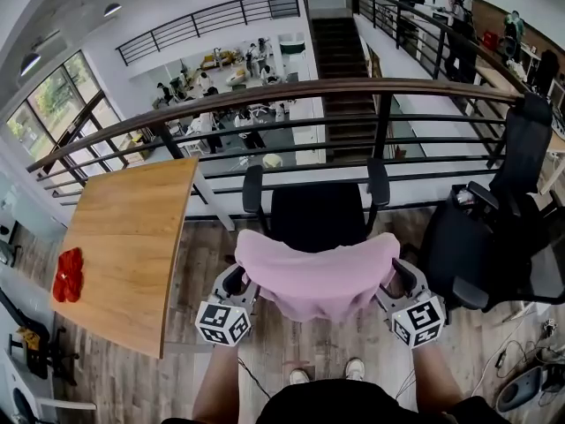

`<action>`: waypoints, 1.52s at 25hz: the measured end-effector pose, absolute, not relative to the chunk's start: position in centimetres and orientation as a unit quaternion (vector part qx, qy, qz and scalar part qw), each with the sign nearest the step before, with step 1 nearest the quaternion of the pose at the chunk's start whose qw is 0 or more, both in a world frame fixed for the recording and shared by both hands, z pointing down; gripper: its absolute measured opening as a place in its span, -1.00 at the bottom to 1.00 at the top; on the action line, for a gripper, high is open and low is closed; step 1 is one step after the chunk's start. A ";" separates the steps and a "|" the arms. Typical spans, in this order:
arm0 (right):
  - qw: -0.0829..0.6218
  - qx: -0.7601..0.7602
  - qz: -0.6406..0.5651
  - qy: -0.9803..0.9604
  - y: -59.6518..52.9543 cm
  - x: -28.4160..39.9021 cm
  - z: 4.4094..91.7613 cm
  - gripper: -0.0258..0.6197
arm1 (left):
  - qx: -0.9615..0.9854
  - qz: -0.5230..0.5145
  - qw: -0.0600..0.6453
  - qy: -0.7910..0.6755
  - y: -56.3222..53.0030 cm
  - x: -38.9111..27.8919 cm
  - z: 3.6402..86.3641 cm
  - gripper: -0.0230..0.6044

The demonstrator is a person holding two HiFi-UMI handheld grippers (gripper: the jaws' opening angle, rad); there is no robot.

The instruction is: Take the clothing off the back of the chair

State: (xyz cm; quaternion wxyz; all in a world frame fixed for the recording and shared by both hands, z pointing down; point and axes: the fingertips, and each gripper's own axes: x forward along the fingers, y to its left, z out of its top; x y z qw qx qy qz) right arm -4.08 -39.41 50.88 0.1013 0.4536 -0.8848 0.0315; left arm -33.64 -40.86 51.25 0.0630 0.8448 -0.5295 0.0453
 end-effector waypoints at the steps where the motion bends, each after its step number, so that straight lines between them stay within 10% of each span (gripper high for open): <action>1: 0.102 0.461 0.028 -0.881 -39.6 -3.9 50.8 -0.14 | 0.847 0.048 0.063 -0.526 -40.8 -33.4 51.3 -0.55; 6: 0.076 0.497 0.032 -0.864 -39.9 -2.5 50.1 -0.81 | 0.845 0.061 0.060 -0.528 -40.5 -32.9 51.6 -0.80; 38: -0.016 0.574 -0.122 -0.810 -30.7 -2.5 36.2 -0.83 | 0.840 -0.057 0.000 -0.540 -31.0 -37.6 41.0 -0.82</action>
